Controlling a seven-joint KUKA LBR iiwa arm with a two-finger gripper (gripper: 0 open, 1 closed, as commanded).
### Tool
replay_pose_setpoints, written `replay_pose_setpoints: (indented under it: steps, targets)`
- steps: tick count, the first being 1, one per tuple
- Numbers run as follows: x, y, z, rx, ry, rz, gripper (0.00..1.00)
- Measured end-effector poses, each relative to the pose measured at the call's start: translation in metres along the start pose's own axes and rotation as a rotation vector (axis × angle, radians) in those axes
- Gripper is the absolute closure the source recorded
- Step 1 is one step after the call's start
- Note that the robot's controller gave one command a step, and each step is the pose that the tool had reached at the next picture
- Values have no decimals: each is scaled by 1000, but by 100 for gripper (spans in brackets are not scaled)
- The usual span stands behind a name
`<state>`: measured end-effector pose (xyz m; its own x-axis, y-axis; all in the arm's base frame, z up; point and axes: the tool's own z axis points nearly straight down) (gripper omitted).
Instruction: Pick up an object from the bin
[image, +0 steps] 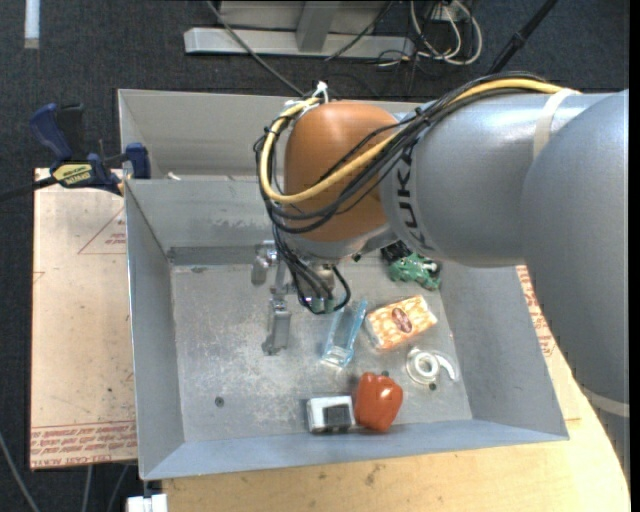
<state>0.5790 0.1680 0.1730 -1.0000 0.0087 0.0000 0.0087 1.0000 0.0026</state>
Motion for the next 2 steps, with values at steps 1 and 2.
replay_pose_setpoints:
  steps: [1, 2]
  targets:
    - [-21, -9, 25, 3, -9, -86, 0]
    - [0, -14, 27, 2, 11, -169, 0]
